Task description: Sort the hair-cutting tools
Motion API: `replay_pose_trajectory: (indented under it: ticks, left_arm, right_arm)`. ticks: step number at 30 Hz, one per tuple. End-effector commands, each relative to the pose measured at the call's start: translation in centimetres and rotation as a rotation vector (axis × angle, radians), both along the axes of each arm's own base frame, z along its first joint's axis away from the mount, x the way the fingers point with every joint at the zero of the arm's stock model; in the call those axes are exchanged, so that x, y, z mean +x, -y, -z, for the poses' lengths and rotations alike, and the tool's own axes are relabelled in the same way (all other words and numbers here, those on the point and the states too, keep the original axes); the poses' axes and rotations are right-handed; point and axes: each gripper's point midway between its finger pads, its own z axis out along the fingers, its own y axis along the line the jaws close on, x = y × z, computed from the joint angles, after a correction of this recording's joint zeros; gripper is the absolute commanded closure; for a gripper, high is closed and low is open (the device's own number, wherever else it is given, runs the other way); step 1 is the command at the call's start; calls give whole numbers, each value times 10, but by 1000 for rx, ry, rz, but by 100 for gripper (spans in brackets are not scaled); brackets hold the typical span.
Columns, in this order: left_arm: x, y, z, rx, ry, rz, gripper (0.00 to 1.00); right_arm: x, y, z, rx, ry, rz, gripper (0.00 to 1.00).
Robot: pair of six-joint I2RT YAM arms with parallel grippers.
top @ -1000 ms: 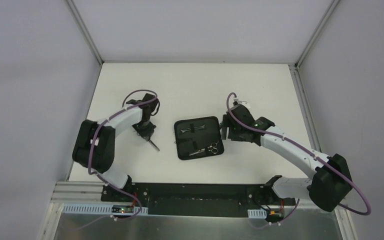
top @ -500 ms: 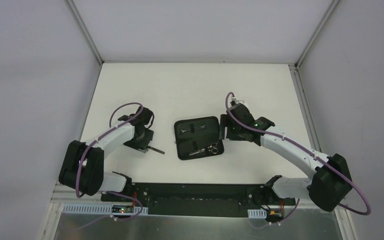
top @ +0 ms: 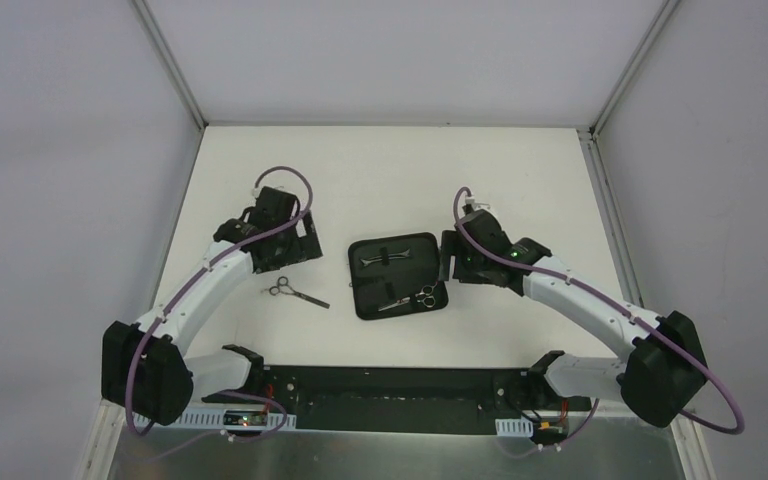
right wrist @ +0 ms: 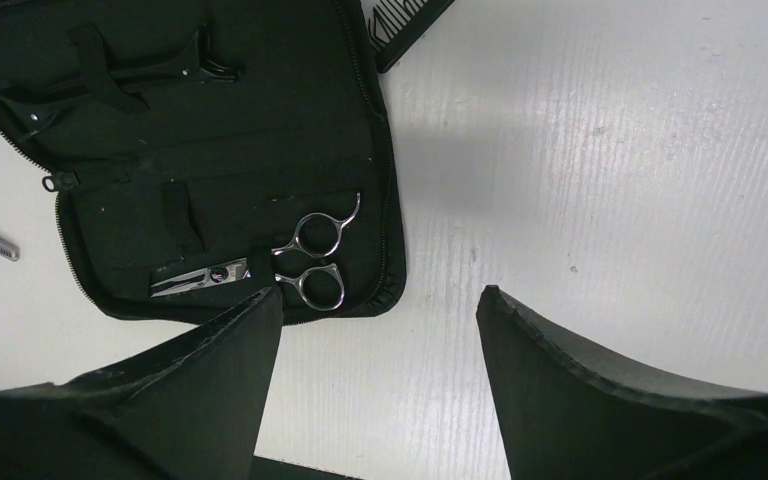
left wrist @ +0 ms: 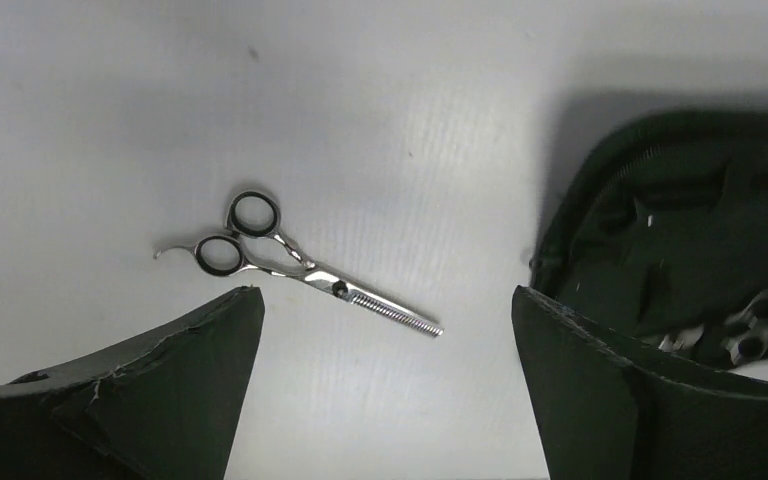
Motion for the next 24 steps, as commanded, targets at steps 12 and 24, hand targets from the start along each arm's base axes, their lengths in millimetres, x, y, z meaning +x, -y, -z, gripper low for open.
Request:
replay_pose_trajectory:
  ticks: [12, 24]
  left_arm:
    - [-20, 48, -26, 305, 30, 1082, 1]
    - [-54, 1, 44, 500, -226, 1425, 1]
  right_arm:
    - [5, -7, -17, 59, 35, 8, 25]
    - [5, -3, -17, 30, 45, -10, 24]
